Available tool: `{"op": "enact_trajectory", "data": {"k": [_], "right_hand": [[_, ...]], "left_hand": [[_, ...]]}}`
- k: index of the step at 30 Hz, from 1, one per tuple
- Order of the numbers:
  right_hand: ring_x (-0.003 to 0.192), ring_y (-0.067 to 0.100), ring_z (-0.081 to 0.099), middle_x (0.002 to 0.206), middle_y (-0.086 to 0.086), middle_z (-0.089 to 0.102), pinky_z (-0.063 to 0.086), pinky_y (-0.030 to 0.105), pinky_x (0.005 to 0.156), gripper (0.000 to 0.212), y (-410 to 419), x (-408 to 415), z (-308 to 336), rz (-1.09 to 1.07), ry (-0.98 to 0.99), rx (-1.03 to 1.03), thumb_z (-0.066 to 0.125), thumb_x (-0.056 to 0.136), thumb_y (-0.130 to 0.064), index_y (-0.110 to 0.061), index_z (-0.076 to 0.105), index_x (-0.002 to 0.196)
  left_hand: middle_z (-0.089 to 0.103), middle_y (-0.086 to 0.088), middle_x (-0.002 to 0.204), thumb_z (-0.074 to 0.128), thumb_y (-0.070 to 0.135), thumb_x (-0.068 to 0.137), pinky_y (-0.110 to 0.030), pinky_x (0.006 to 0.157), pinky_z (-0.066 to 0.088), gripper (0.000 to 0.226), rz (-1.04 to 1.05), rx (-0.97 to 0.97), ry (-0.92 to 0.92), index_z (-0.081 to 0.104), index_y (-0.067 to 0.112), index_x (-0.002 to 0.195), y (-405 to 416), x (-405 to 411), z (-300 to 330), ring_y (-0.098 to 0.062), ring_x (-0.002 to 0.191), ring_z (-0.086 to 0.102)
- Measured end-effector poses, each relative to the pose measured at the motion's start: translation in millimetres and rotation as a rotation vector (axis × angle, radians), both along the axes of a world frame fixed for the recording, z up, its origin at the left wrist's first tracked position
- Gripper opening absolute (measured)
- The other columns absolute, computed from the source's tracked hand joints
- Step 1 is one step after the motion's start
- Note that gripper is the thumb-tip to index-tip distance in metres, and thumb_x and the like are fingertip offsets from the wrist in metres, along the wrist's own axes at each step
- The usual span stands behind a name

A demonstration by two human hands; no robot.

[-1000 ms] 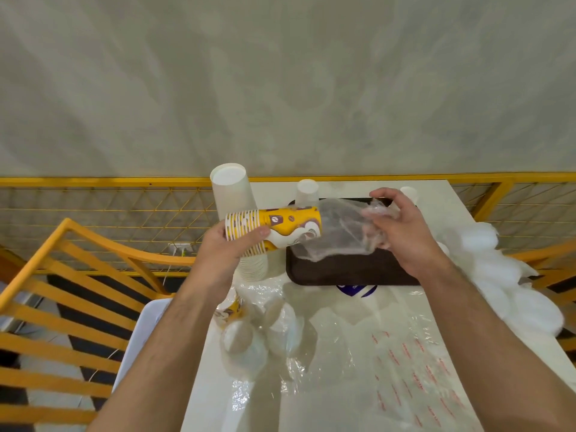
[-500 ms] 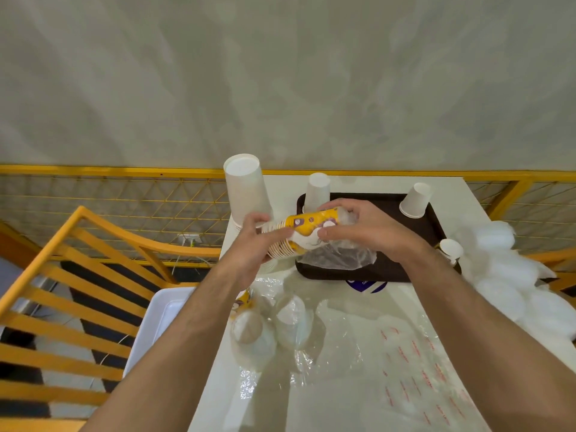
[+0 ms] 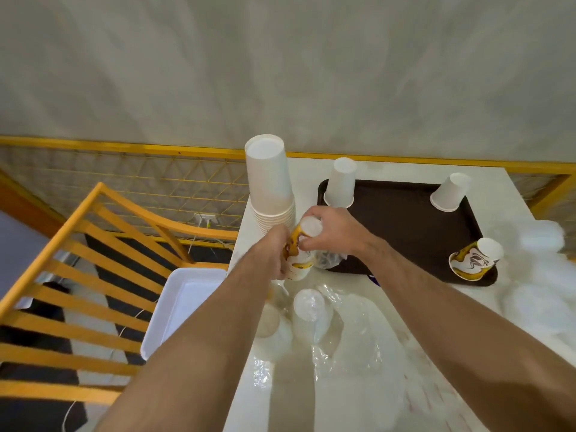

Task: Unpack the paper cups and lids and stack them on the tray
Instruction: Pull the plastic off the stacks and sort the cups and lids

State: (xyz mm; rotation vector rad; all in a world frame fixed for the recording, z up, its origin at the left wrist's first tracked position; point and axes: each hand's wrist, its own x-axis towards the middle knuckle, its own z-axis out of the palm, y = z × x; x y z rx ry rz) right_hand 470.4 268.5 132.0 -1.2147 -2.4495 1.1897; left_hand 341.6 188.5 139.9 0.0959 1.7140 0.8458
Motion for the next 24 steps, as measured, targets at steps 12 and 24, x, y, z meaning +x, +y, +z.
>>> {"op": "enact_trajectory", "data": {"k": [12, 24], "right_hand": [[0.094, 0.011, 0.066, 0.105, -0.005, 0.068, 0.059, 0.036, 0.084, 0.06, -8.8, -17.4, -34.4, 0.054, -0.061, -0.06, 0.086, 0.063, -0.042, -0.035, 0.062, 0.117], [0.108, 0.019, 0.07, 0.12, 0.002, 0.069, 0.055, 0.043, 0.094, 0.052, -21.2, 68.0, 29.3, -0.33, 0.305, -0.409, 0.078, 0.086, -0.035, -0.041, 0.053, 0.131]], "left_hand": [[0.075, -0.009, 0.103, 0.041, 0.021, 0.083, -0.037, 0.084, 0.057, 0.042, 0.138, -0.02, -0.103, 0.073, 0.009, 0.108, 7.3, -6.6, -29.7, -0.027, 0.095, 0.07], [0.033, -0.004, 0.152, 0.05, 0.03, 0.099, -0.039, 0.094, 0.033, 0.056, -0.108, 0.185, 0.213, 0.031, 0.018, 0.15, -52.0, 15.9, 29.3, -0.03, 0.133, 0.038]]}}
